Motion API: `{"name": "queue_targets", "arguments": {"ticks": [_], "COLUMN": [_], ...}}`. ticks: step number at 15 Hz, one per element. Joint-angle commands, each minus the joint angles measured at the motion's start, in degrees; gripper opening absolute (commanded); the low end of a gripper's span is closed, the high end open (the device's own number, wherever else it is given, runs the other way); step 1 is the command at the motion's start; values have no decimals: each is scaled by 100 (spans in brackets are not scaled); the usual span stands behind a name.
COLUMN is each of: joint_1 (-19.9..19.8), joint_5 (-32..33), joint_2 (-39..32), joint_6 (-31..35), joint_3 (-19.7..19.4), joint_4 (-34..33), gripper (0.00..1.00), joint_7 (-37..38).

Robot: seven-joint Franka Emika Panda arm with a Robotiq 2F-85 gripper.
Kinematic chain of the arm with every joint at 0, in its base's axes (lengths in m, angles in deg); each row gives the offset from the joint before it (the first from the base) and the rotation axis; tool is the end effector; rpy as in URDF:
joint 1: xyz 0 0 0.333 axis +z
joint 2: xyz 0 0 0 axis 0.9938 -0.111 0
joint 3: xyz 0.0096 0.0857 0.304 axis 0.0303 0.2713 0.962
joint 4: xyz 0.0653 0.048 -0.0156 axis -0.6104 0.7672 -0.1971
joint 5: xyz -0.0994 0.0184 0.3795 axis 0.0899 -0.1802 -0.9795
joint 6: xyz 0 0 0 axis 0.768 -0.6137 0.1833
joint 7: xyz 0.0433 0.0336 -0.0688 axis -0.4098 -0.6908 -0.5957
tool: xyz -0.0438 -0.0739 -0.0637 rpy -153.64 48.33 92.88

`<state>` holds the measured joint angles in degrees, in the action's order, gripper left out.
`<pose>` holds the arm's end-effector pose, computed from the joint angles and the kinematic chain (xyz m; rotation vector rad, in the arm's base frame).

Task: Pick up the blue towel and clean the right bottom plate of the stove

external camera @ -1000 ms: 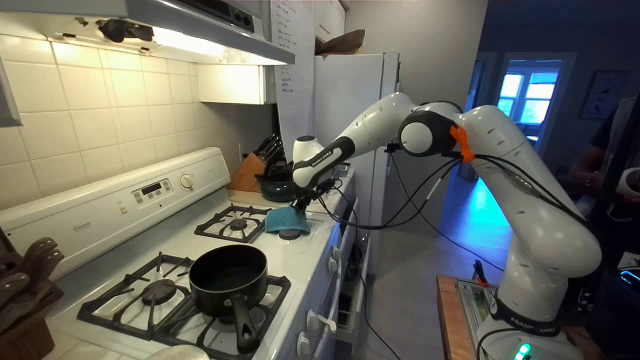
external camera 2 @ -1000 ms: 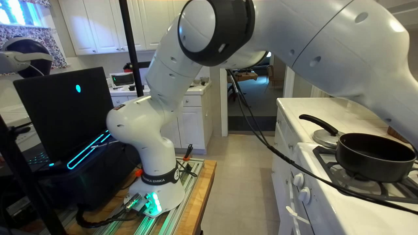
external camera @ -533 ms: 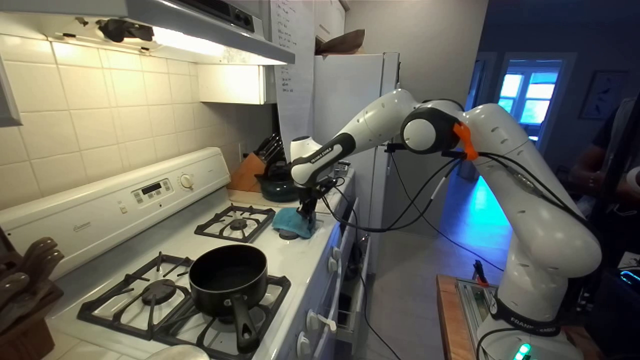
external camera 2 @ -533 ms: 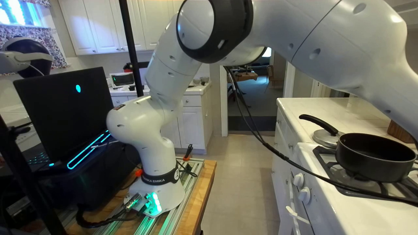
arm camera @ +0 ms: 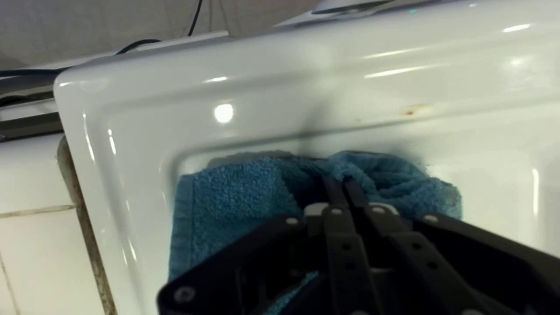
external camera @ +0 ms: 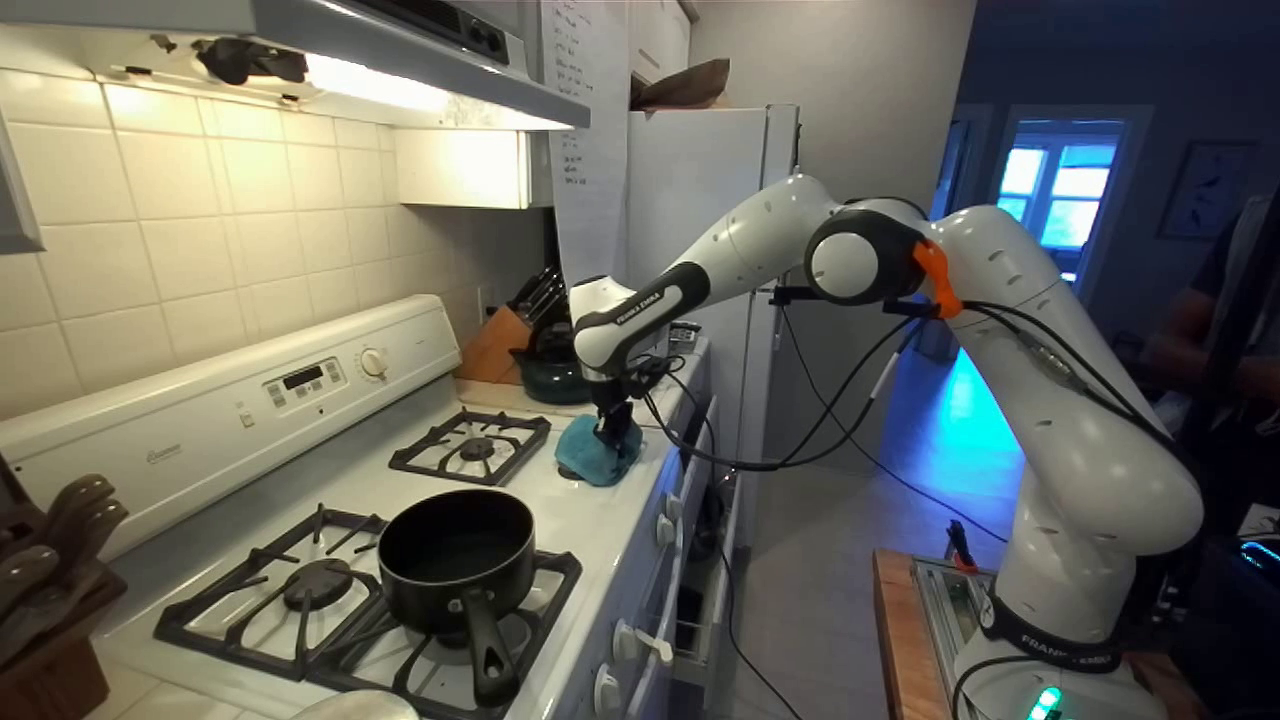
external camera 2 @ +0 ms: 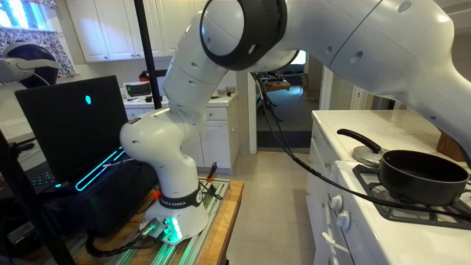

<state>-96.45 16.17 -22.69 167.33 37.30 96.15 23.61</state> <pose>0.6516 -0.2460 0.2586 3.0140 -0.1867 -0.2188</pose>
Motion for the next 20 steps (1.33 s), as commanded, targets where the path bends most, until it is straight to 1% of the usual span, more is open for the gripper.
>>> {"name": "queue_targets", "arguments": {"ticks": [1, 4, 11, 15, 17, 19, 20], "joint_1": [-35, -65, -52, -119, -103, -35, -23], "joint_5": [-38, -198, -368, -743, -804, -629, -538], "joint_2": [88, 116, 106, 91, 89, 47, 10], "joint_6": [-126, -146, -700, -1038, -1023, -950, -1022], "joint_3": [227, 399, 599, 705, 663, 525, 459], "joint_4": [83, 133, 90, 25, 33, 14, -39], "gripper": [1, 1, 1, 1, 1, 1, 1], "joint_7": [-158, -209, -175, -163, -144, -11, 20]}}
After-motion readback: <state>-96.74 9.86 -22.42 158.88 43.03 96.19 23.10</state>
